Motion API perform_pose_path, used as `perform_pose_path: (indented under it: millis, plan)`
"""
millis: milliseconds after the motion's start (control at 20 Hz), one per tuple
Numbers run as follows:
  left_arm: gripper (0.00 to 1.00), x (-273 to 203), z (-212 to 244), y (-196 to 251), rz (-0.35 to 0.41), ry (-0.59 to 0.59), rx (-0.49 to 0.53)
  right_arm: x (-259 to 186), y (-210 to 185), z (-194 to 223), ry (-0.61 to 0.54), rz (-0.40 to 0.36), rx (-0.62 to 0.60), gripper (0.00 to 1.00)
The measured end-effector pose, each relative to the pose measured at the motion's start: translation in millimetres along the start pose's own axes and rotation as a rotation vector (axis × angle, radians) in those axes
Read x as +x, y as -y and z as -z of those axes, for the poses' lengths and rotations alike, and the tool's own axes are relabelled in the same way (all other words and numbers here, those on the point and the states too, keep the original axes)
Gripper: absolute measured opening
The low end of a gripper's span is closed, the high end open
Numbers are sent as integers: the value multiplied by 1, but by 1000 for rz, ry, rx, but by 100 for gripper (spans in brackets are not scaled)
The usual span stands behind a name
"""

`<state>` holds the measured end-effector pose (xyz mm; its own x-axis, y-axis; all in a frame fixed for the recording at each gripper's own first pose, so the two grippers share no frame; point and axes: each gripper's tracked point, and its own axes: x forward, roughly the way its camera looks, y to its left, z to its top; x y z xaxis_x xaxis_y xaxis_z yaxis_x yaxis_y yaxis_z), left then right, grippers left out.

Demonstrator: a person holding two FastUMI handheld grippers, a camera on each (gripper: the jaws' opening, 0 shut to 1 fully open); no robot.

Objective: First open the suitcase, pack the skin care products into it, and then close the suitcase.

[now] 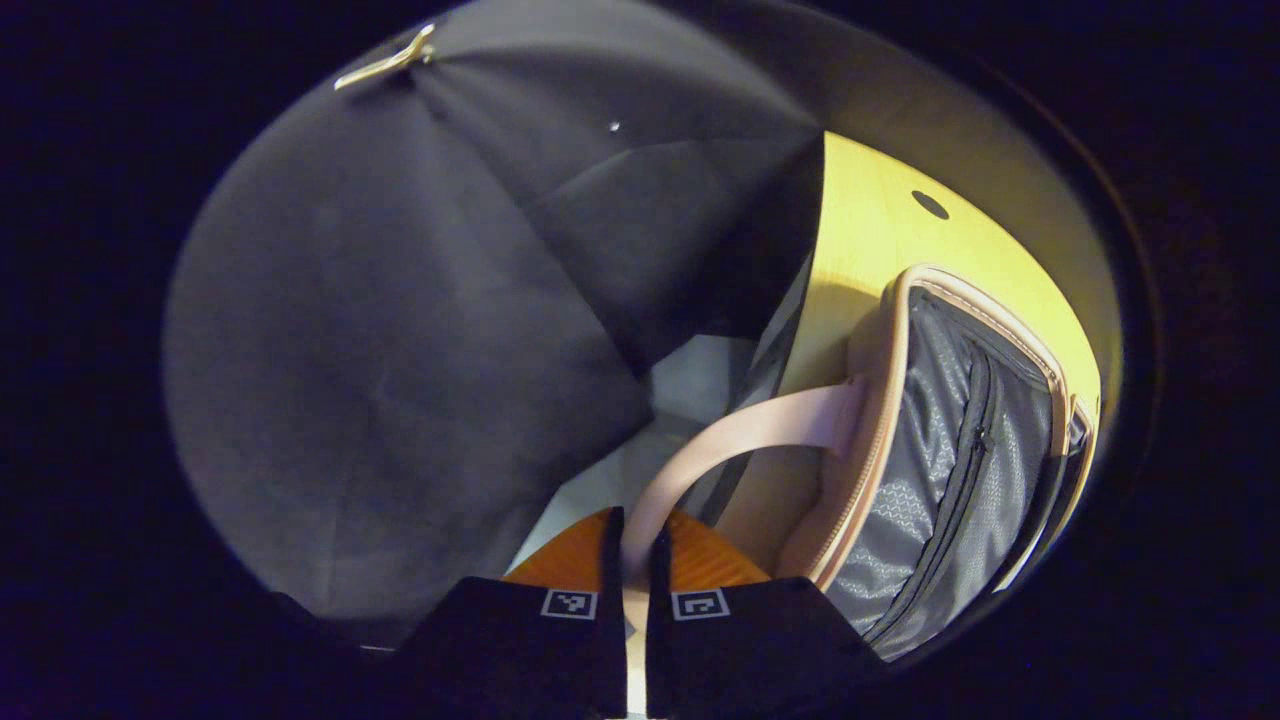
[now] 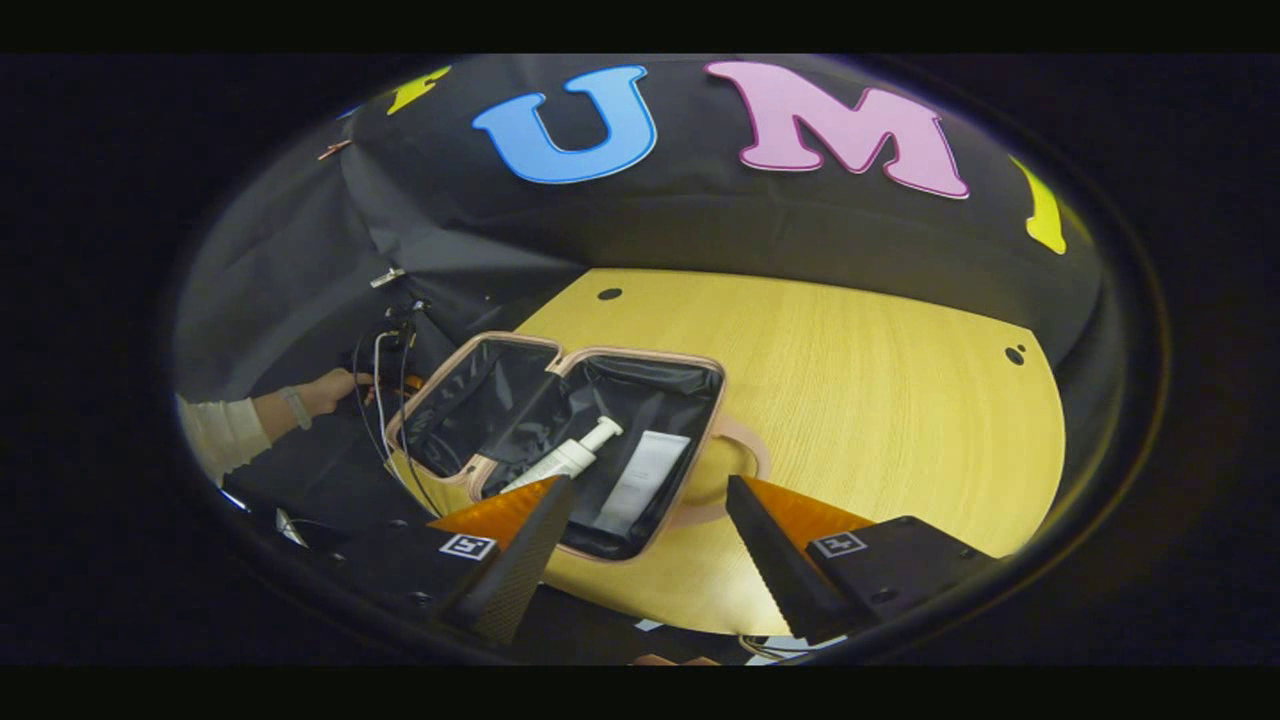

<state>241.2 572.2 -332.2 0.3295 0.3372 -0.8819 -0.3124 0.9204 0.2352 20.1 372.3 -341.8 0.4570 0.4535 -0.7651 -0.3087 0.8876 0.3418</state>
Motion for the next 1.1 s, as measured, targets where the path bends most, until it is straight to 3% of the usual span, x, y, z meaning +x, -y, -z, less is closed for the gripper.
perform_pose_path:
  millis: [100,300,450,800,950,1100]
  plan:
    - [10,-17,-3,-3,-1,22,-16,-1,3,1,-2,11,-17,98]
    - [6,-41,-18,-1,-42,137,81,-8,7,-6,23,6,-20,98]
    - [6,-66,-25,6,2,235,93,-13,8,-6,37,-10,-23,98]
    - [3,-152,-38,59,242,389,77,-30,18,-6,86,-54,-35,98]
    - [10,-201,-35,116,358,444,116,-46,27,-12,126,-86,-11,98]
    - [3,-237,-18,185,476,455,127,-68,56,-14,171,-77,-31,98]
